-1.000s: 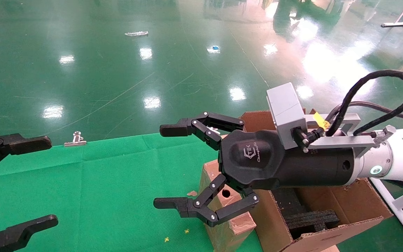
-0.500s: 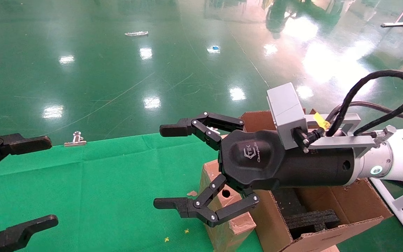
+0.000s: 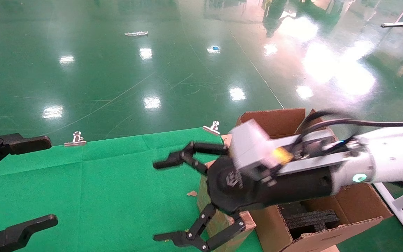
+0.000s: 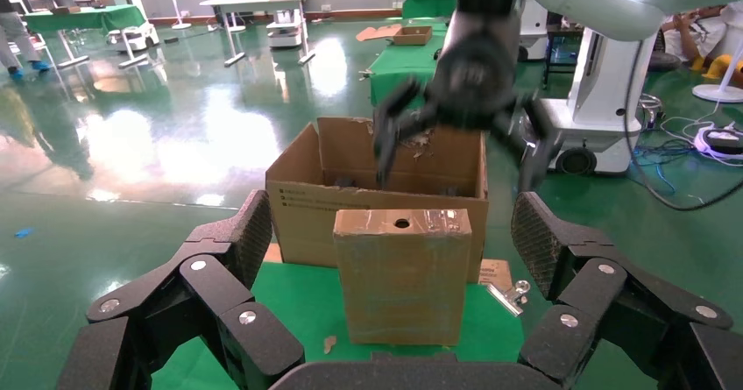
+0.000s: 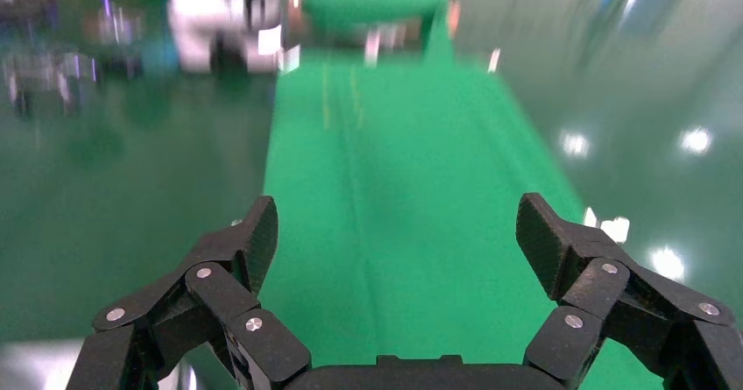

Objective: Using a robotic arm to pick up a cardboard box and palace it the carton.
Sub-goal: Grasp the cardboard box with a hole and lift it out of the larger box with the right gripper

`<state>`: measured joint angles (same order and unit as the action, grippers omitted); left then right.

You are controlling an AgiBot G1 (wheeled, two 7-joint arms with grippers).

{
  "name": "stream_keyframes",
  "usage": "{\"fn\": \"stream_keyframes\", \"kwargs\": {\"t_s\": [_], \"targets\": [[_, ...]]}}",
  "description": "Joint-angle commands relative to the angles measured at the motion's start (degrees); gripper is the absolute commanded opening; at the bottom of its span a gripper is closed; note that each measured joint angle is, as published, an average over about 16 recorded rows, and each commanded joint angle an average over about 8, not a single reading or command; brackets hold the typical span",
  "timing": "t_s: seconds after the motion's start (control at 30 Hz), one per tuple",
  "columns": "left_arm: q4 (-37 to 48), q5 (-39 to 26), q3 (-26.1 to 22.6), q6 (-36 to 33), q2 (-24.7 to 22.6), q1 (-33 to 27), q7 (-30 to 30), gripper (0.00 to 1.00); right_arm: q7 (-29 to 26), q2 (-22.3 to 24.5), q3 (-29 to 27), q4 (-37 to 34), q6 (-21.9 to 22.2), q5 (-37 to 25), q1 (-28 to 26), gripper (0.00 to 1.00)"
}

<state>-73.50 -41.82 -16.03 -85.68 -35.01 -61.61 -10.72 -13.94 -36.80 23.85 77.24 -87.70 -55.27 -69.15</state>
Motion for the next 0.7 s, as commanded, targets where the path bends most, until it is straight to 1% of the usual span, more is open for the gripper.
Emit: {"fn": "stream_keyframes", "kwargs": {"t_s": [0.03, 0.13, 0.23, 0.47, 0.7], "targets": [[0.0, 0.0, 0.0, 0.0, 0.0, 0.0, 0.0, 1.00, -1.1, -0.2, 1.8, 0.6, -0.6, -4.2, -2.3, 1.00], [0.0, 0.0, 0.0, 0.0, 0.0, 0.0, 0.0, 1.00, -2.5, -2.2, 6.6, 0.7, -1.8, -9.5, -6.7, 1.00], [0.0, 0.0, 0.0, 0.0, 0.0, 0.0, 0.0, 1.00, -3.2, -3.6, 11.5, 0.6, -2.4, -12.7, -10.2, 1.00], [0.0, 0.0, -0.1, 0.0, 0.0, 0.0, 0.0, 1.00, -4.2, -4.0, 21.4, 0.6, -2.6, -17.5, -18.2, 1.00], [0.0, 0.1, -0.1, 0.0, 0.0, 0.0, 0.0, 1.00, -5.5, -3.2, 29.6, 0.6, -2.9, -20.0, -28.8, 1.00]]}}
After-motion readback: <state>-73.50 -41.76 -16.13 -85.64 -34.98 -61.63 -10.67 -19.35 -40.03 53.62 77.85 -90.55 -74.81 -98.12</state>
